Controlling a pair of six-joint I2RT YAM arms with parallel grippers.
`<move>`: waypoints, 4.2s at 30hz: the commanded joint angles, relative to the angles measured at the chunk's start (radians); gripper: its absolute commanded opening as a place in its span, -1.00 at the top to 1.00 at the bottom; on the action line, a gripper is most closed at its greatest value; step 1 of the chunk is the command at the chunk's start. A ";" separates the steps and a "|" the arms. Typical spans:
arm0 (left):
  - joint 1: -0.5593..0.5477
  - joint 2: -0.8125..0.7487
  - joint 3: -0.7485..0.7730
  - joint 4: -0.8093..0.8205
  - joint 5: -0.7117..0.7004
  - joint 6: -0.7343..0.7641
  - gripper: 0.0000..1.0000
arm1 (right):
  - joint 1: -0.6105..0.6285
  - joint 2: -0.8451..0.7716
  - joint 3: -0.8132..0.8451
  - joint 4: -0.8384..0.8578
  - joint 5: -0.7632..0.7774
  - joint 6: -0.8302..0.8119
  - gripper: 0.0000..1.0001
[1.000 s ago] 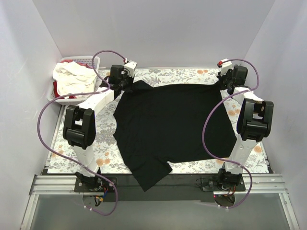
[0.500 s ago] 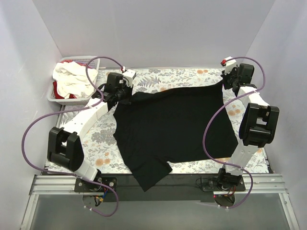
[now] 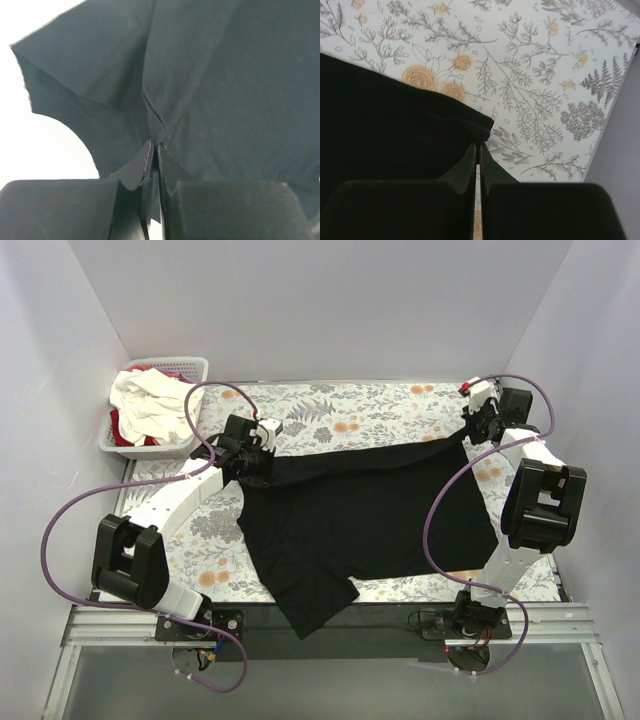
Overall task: Fold and stack the t-shirts
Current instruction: Fold the tshirt
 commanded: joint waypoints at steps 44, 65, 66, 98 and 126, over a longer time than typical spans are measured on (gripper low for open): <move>-0.009 -0.035 0.058 -0.267 0.350 0.331 0.16 | -0.065 -0.049 0.059 -0.250 0.004 -0.172 -0.37; -0.017 0.533 0.412 -0.029 0.275 0.053 0.07 | -0.005 0.105 0.201 -0.431 -0.044 -0.057 0.15; -0.017 0.541 0.412 -0.029 0.269 0.054 0.06 | -0.005 0.106 0.198 -0.433 -0.044 -0.060 0.16; -0.235 0.363 0.326 -0.181 0.431 0.140 0.26 | -0.005 0.131 0.236 -0.456 -0.032 -0.077 0.16; 0.224 0.562 0.428 -0.055 -0.073 0.071 0.06 | 0.090 0.382 0.448 -0.476 0.147 -0.060 0.24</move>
